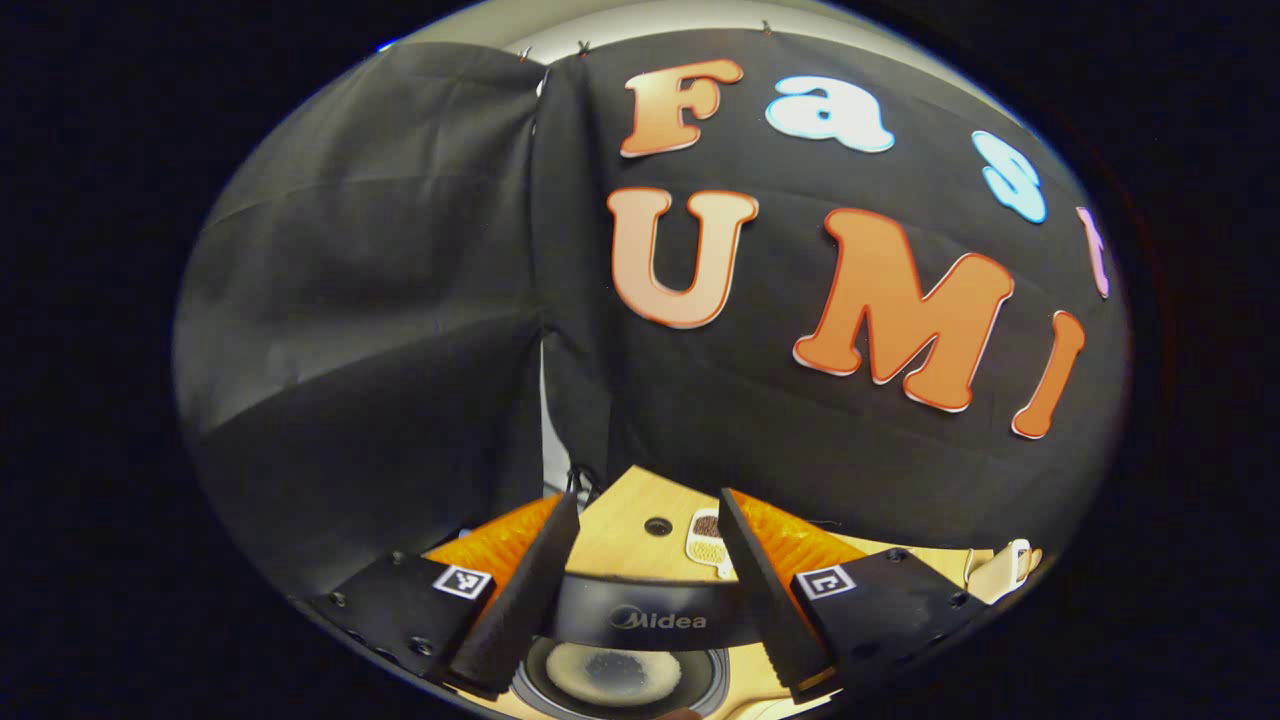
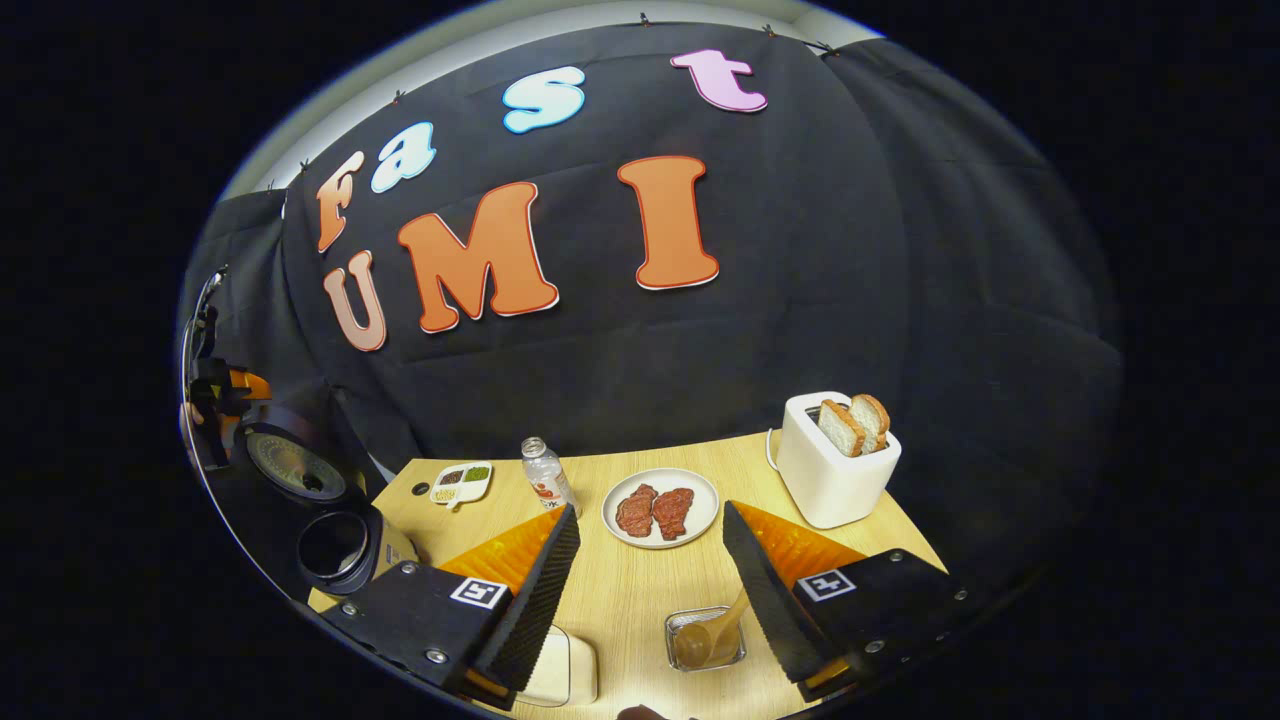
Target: Close the left gripper, press the button to open the rice cooker; take a wooden spoon from the chopstick holder with the right hand, scoop a spoonful of rice and pour it into the rice cooker, then put the wooden spoon back into the chopstick holder.
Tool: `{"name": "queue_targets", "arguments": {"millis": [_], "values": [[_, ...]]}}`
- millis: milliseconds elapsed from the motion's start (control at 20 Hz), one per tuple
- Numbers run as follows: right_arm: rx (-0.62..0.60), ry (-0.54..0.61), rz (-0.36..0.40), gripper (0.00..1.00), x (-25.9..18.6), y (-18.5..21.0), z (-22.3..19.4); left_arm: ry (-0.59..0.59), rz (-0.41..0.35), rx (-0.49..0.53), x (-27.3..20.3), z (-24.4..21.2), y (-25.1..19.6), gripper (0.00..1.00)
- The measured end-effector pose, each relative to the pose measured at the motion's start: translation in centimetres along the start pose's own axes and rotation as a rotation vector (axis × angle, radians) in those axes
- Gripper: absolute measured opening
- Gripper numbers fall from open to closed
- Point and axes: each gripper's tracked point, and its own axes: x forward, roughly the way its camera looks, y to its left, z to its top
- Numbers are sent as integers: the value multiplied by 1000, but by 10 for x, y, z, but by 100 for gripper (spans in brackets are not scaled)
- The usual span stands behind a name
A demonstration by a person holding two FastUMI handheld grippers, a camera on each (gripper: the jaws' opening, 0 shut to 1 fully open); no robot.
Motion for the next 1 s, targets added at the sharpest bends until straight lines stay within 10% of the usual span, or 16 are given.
{"name": "queue_targets", "arguments": {"millis": [600, 1000], "values": [[-31, 58, 173, 90, 9, 74, -17, 349, 62, 176, -61, -158, 18, 95], [-56, 71, 209, 90, 3, 82, -26, 551, 70, 101, -63, -238, 28, 92]]}}
